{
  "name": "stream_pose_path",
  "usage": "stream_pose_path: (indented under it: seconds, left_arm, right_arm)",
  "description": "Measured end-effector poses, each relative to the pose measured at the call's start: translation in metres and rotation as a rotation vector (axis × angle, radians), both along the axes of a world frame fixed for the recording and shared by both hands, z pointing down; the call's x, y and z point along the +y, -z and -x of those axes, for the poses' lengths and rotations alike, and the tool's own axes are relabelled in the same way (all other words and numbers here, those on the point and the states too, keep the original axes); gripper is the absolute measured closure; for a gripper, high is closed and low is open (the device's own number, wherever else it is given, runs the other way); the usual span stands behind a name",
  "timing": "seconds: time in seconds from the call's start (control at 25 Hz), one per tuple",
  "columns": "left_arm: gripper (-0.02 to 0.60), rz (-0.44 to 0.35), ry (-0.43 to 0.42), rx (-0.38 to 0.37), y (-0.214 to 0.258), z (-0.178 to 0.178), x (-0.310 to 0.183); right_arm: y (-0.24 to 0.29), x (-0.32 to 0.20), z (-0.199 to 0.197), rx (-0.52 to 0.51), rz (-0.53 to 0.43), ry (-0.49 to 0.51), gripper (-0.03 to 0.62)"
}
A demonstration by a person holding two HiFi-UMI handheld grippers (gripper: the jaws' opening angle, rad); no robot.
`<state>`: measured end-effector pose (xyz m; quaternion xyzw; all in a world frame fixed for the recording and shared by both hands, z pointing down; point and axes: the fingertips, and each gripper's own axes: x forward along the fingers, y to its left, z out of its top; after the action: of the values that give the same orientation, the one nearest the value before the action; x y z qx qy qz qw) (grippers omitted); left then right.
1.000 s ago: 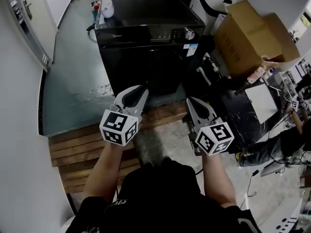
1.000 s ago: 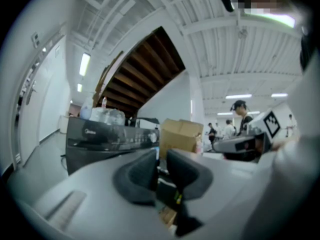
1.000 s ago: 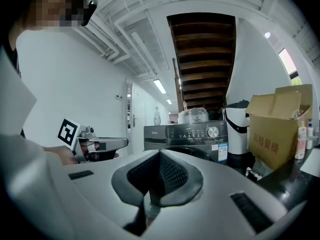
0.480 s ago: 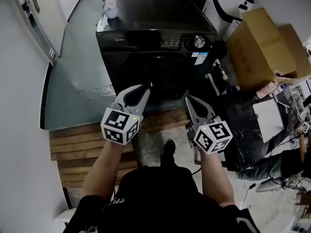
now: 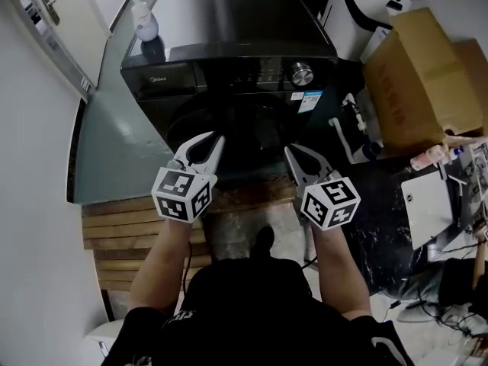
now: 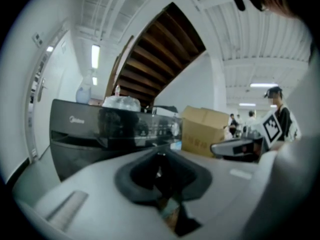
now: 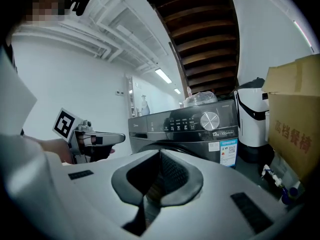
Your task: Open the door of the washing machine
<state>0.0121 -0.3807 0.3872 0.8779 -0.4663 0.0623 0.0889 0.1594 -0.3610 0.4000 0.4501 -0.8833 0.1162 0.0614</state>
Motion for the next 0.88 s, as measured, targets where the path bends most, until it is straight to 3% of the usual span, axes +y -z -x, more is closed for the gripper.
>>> stream_pose_path:
  seconds: [0.32,0.64,0.88]
  left_arm:
    - [0.531,0.043,0.013,-0.026,-0.011,-0.037,-0.037]
    - [0.531,0.062,0.020,-0.006,-0.012,-0.065,-0.061]
    - [0.532,0.075,0.016,-0.001,-0.014,-0.063,-0.074]
  right_arm:
    - [-0.030,-0.049,-0.025,0.055,0.065,0.076,0.545]
    - [-0.061,-0.085,-0.019,0.216,0.134,0.237,0.413]
    - [-0.090,-0.113,-0.019,0.335,0.196,0.225,0.385]
